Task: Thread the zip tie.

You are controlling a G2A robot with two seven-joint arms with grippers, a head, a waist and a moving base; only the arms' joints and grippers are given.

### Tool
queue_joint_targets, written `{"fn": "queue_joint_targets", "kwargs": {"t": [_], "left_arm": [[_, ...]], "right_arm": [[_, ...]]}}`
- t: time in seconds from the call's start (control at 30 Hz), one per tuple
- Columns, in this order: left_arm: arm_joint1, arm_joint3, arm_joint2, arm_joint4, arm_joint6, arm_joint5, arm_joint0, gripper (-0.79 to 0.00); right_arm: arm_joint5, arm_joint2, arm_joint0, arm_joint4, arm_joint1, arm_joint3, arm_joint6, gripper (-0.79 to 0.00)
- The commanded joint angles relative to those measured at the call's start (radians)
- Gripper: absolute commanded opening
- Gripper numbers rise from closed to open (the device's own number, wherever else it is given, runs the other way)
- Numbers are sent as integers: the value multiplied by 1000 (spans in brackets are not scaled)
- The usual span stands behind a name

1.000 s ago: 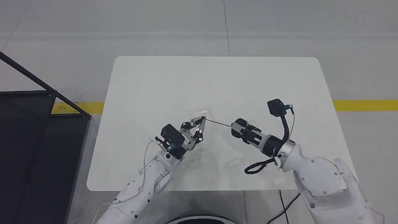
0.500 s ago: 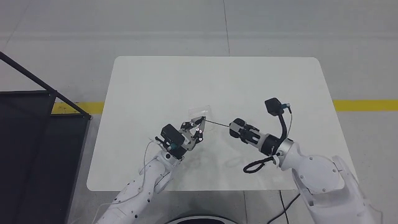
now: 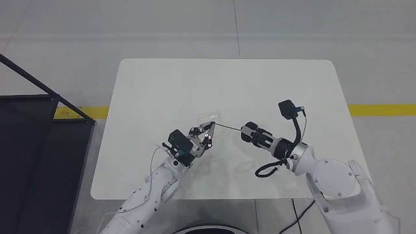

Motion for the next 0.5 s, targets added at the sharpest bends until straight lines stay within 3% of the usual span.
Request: {"fn": "queue_joint_targets", "kwargs": {"t": [0.0,0.47], "left_arm": [[0,0,0,0,0,0,0,-785],[0,0,0,0,0,0,0,-785]], "right_arm": [[1,-1,1,1,0,0,1,-785],[3,-7,5,5,1,1,1,-785]]}}
